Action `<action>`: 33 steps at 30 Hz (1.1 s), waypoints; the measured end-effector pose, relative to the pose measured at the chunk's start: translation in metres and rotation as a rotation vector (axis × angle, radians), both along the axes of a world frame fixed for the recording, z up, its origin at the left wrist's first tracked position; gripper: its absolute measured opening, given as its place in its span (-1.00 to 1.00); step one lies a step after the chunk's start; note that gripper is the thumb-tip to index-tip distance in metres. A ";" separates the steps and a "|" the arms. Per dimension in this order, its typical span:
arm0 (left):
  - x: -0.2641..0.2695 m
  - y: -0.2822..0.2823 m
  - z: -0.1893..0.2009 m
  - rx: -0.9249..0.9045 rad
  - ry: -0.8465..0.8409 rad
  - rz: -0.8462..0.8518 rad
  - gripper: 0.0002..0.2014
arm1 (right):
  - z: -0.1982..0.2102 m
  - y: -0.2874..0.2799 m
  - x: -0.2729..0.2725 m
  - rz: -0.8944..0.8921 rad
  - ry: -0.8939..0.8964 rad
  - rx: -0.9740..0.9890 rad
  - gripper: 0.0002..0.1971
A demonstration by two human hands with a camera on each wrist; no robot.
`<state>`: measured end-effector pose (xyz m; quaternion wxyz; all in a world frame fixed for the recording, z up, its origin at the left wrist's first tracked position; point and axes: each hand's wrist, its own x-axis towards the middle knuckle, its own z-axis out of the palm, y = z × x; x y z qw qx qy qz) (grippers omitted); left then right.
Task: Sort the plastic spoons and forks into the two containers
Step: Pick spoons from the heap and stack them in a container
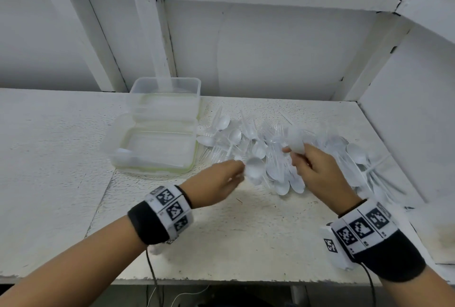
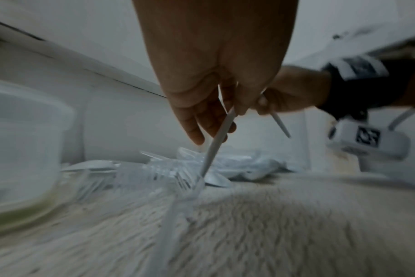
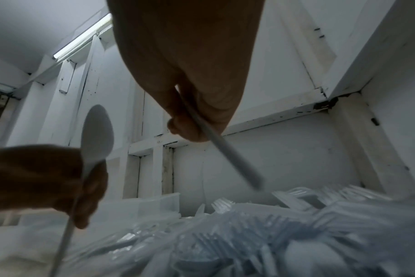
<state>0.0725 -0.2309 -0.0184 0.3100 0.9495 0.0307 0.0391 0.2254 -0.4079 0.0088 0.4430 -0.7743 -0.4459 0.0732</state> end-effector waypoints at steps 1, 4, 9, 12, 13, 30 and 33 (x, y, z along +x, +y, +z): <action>-0.005 0.005 0.005 -0.060 -0.003 0.070 -0.80 | -0.001 -0.004 0.001 0.044 -0.022 -0.025 -0.82; -0.019 0.020 0.015 -0.235 0.013 0.281 -0.87 | -0.008 -0.013 0.000 0.205 -0.302 -0.438 -0.72; -0.021 0.033 0.018 -0.352 0.007 0.434 -0.87 | -0.023 -0.004 -0.003 0.307 -0.712 -1.020 -0.64; -0.014 0.033 0.015 -0.335 0.056 0.451 -0.87 | -0.029 0.004 -0.001 0.291 -0.815 -1.143 -0.67; -0.012 0.031 0.014 -0.319 0.063 0.447 -0.87 | -0.028 0.006 -0.001 0.306 -0.824 -1.158 -0.71; 0.060 -0.001 -0.001 0.216 0.373 0.029 -0.67 | 0.013 0.005 -0.010 -0.108 0.271 0.304 -0.71; 0.070 -0.005 -0.004 0.315 0.394 0.030 -0.65 | 0.012 0.005 -0.007 -0.094 0.382 0.237 -0.61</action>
